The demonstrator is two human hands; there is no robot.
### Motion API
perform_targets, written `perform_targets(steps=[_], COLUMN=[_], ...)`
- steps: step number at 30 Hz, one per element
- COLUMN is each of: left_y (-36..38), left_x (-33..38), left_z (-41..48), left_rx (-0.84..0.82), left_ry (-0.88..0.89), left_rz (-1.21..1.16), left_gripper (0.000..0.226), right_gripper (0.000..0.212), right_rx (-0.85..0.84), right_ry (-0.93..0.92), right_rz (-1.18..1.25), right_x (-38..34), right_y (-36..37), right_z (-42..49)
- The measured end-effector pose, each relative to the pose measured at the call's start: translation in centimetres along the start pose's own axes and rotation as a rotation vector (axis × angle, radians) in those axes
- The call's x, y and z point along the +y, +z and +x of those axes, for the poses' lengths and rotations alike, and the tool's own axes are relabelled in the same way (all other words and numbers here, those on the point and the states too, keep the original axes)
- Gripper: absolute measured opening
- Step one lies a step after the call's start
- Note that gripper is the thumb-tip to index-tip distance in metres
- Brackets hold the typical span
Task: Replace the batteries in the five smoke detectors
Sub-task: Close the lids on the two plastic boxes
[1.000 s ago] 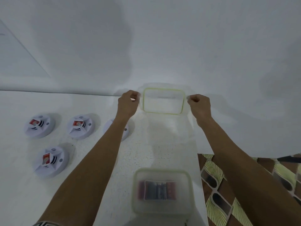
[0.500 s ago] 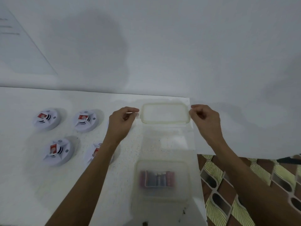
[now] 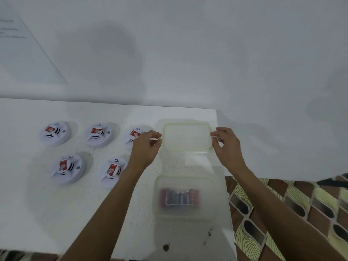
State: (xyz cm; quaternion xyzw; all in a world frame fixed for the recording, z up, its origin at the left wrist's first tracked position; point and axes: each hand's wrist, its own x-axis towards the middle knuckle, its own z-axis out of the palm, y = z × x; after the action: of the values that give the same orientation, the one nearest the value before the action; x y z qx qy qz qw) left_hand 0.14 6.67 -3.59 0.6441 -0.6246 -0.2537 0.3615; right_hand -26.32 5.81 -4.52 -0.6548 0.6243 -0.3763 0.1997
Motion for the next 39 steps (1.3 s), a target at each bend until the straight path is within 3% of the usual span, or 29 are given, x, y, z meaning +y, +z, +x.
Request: perform_targets(steps=[5, 10, 16, 19, 21, 25, 28, 39], left_y=[0.9, 1.4, 0.9, 0.9, 0.9, 0.6, 0.5, 1.8], left_x=[0.1, 0.8, 1.1, 1.1, 1.2, 1.9, 2.3, 1.5], left_z=[-0.4, -0.5, 0.3, 1.0, 1.6, 3.4, 4.9, 5.8], left_rx=[0.011, 0.005, -0.136, -0.166, -0.169, -0.452, -0.612, -0.519], left_ry=[-0.11, -0.248, -0.189, -0.072, 0.059, 0.206, 0.246, 0.344], left_rz=[-0.135, -0.239, -0.122, 0.055, 0.168, 0.446, 0.601, 0.55], left_gripper=[0.022, 0.032, 0.035, 0.045, 0.055, 0.103, 0.122, 0.107], right_gripper=[0.018, 0.015, 0.021, 0.031, 0.051, 0.092, 0.106, 0.095], right_rx=[-0.028, 0.02, -0.119, -0.238, -0.39, -0.662, -0.775, -0.648], right_ry=[0.07, 0.226, 0.244, 0.143, 0.052, -0.124, -0.188, -0.365], right_rz=[0.002, 0.215, 0.168, -0.057, -0.191, -0.373, -0.505, -0.596], right_x=[-0.8, -1.9, -1.8, -1.4, -1.6, -2.2, -2.2, -2.4], right_y=[0.3, 1.6, 0.4, -0.4, -1.1, -1.9, -1.0, 0.9], right_z=[-0.5, -1.4, -0.6, 0.5, 1.2, 3.3, 4.9, 5.4])
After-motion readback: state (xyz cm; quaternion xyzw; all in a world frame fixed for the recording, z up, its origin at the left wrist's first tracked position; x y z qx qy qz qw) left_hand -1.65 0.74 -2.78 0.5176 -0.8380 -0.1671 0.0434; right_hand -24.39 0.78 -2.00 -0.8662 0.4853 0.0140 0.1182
